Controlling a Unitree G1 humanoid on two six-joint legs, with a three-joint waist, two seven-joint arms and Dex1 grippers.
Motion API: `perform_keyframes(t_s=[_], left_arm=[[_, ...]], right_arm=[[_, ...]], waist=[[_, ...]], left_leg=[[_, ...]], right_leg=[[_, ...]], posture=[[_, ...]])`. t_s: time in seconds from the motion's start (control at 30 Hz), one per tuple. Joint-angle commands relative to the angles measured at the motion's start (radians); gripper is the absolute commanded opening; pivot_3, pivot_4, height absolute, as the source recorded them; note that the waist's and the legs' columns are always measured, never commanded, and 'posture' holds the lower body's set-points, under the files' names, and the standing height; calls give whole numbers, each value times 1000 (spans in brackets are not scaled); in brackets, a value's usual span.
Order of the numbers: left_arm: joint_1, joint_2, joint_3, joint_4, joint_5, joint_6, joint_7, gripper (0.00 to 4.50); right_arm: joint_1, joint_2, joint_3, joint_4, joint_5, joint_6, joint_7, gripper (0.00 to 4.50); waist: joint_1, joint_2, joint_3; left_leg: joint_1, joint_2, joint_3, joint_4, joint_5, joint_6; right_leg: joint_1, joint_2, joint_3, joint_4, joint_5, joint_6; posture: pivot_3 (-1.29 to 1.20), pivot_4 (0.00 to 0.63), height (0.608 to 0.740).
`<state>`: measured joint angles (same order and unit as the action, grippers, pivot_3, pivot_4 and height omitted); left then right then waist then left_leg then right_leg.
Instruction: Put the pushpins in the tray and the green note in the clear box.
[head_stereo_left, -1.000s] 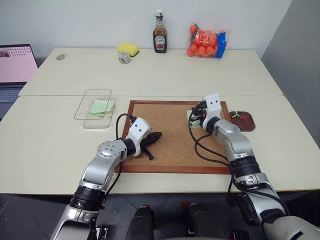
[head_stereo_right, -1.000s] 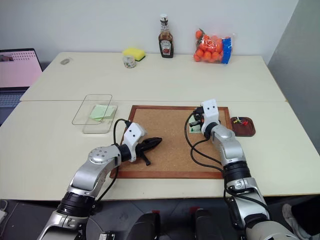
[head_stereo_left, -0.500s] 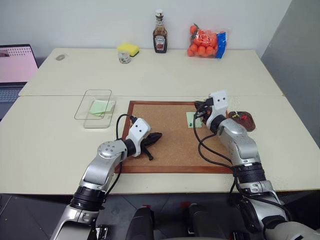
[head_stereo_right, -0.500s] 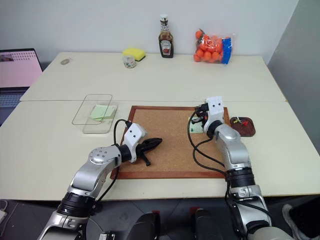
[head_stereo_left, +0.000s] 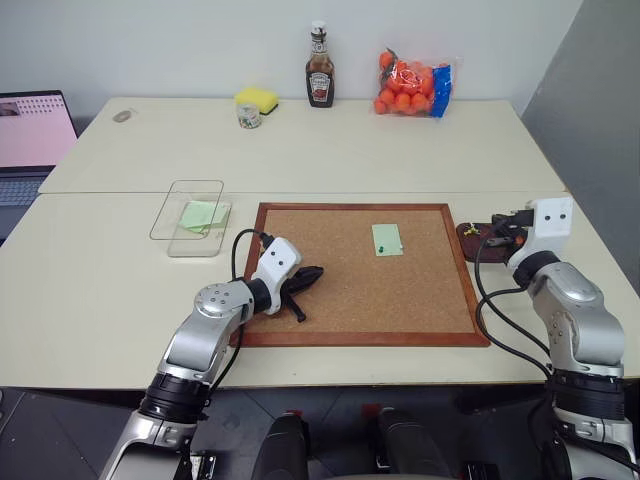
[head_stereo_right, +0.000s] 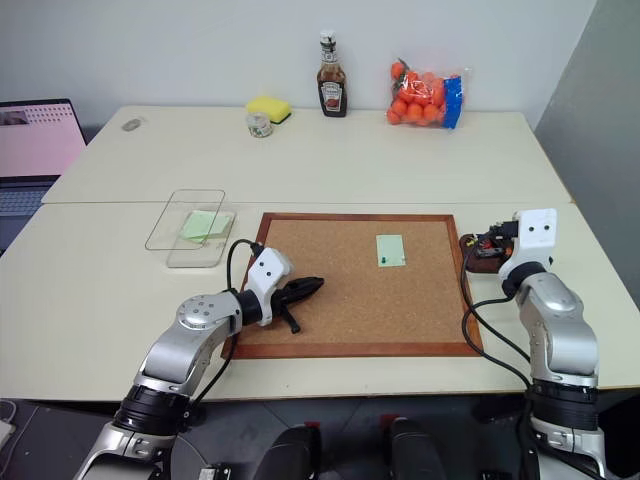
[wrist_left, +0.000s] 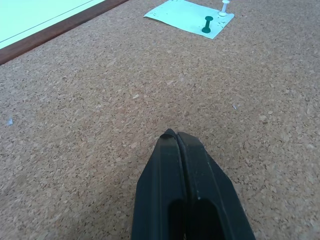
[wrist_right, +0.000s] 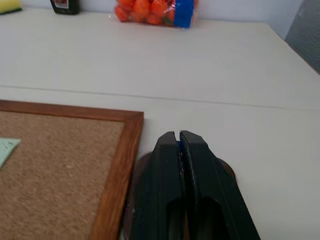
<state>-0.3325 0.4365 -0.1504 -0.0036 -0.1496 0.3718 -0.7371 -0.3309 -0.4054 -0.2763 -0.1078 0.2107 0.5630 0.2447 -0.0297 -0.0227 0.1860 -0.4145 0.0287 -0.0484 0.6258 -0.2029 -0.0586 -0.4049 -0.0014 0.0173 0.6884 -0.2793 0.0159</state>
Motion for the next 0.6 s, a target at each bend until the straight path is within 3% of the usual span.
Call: perform_keyframes(t_s=[0.03, 0.3, 0.5, 0.6], left_arm=[[-15, -2, -25, 15, 11, -9, -18, 0], [-23, -7, -25, 24, 18, -14, -23, 0], [-15, -8, -24, 15, 20, -13, -18, 0], [-16, -9, -23, 16, 21, -13, -16, 0]], right_arm=[[-11, -17, -16, 47, -3, -6, -6, 32], [-29, -23, -3, 128, -19, -52, -14, 32], [-39, -20, 3, 155, -23, -65, -14, 1165], [-42, -22, 4, 159, -26, -66, -10, 1165]], waist=[[0, 0, 0], [1, 0, 0], [1, 0, 0], [1, 0, 0]], left_leg=[[0, 0, 0, 0, 0, 0], [0, 0, 0, 0, 0, 0], [0, 0, 0, 0, 0, 0], [0, 0, 0, 0, 0, 0]], right_leg=[[0, 0, 0, 0, 0, 0], [0, 0, 0, 0, 0, 0], [0, 0, 0, 0, 0, 0], [0, 0, 0, 0, 0, 0]], posture=[[0, 150, 740], [0, 150, 740], [0, 150, 740], [0, 150, 740]])
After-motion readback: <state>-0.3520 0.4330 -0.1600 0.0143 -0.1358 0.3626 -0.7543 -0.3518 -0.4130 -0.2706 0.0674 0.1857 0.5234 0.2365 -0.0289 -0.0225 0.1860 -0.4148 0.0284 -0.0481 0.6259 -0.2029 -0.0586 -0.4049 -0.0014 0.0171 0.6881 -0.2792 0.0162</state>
